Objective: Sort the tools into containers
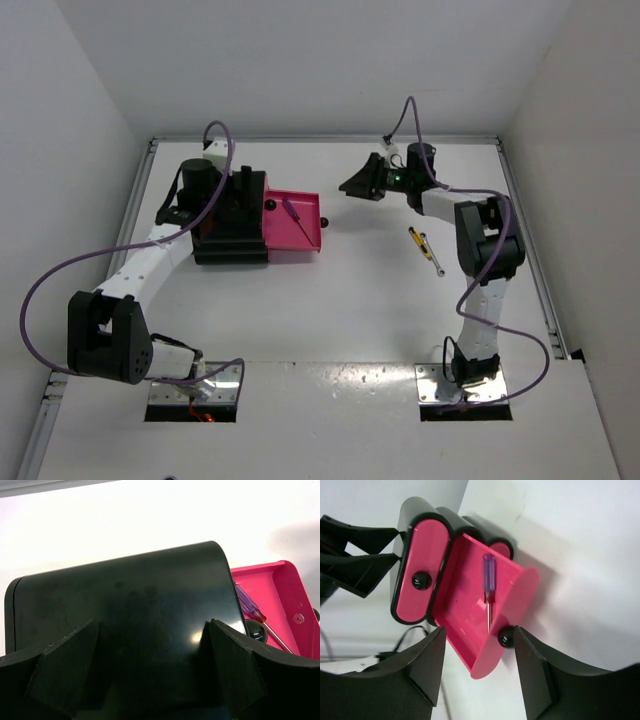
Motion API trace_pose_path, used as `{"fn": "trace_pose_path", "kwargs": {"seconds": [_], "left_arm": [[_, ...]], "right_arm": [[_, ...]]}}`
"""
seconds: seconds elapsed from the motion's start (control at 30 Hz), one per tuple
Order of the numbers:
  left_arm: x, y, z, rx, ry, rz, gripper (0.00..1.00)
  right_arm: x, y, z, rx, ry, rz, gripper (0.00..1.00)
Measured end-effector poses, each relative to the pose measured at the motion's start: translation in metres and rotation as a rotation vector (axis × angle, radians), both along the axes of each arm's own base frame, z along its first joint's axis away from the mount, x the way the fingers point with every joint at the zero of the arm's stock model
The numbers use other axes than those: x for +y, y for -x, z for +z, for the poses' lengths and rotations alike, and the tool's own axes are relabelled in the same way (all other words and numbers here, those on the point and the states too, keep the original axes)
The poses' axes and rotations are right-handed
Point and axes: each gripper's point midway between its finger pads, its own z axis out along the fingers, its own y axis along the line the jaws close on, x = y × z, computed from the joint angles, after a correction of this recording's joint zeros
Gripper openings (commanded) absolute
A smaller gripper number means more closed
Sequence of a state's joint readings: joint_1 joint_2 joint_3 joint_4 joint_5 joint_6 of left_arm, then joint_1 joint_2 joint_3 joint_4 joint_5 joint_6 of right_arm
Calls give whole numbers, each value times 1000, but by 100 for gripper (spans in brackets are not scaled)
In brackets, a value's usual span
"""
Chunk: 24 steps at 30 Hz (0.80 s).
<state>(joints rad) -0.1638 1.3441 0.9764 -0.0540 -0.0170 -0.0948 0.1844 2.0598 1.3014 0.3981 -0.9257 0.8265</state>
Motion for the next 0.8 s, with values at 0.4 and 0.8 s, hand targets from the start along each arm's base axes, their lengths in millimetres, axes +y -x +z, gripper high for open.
{"fn": "trace_pose_path", "kwargs": {"seconds": [0.4,0.8], "left_arm": [[0,3,-1,-15,2,-1,100],[0,3,-1,-18,3,-1,100]], "right_arm": [[17,37,-51,298,-175,68,57],[22,43,-80,430,-270,89,57]]}}
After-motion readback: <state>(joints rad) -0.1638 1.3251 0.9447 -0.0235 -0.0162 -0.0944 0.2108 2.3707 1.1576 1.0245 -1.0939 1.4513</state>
